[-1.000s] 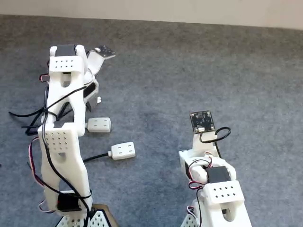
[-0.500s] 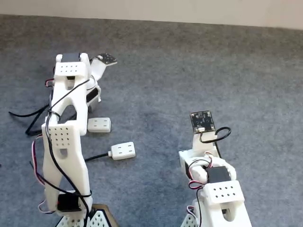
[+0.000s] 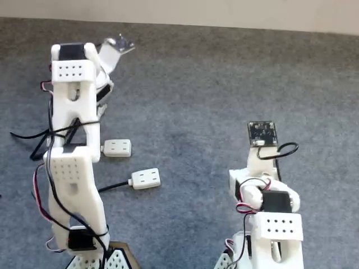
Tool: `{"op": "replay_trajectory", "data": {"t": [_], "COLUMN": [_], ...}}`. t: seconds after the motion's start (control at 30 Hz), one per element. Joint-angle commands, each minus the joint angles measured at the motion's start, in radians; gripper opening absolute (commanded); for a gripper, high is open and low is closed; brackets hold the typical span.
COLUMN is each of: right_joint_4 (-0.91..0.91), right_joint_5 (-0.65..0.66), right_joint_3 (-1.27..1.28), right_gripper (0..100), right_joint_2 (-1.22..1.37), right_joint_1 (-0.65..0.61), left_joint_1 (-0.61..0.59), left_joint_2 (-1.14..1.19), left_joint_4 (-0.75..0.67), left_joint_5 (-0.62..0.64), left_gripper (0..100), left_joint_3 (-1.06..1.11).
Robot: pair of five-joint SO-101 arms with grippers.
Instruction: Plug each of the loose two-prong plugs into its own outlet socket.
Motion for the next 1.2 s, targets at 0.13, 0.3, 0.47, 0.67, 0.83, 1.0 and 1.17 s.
{"op": "replay_trajectory", "data": {"t": [0.13, 0.3, 0.47, 0.67, 0.83, 1.0, 1.17], "right_joint_4": [0.229, 0.406, 0.553, 0.61, 0.604, 0.602, 0.602], "right_joint_5": [0.049, 0.141, 0.176, 0.172, 0.15, 0.147, 0.152], "right_joint_3": [-0.285, -0.493, -0.654, -0.532, -0.493, -0.49, -0.49], "right_gripper": [4.0, 4.0, 3.7, 3.7, 3.7, 3.7, 3.7], "right_joint_2": [-0.015, -0.015, -0.091, -0.297, -0.441, -0.541, -0.544], "right_joint_1": [0.07, 0.278, 0.397, 0.407, 0.57, 0.625, 0.625], "left_joint_1": [0.326, 0.572, 0.742, 0.949, 0.997, 0.995, 0.992], "left_joint_2": [-0.613, -0.842, -0.875, -0.881, -0.874, -0.865, -0.762], "left_joint_4": [0.014, 0.006, -0.167, -0.512, -0.72, -0.859, -0.876], "left_joint_5": [0.009, 0.034, 0.164, 0.341, 0.423, 0.428, 0.457], "left_gripper": [0, 0, 0, 0, 0, 0, 9], "left_joint_3": [0.464, 0.682, 0.857, 1.067, 1.178, 1.302, 1.296]}}
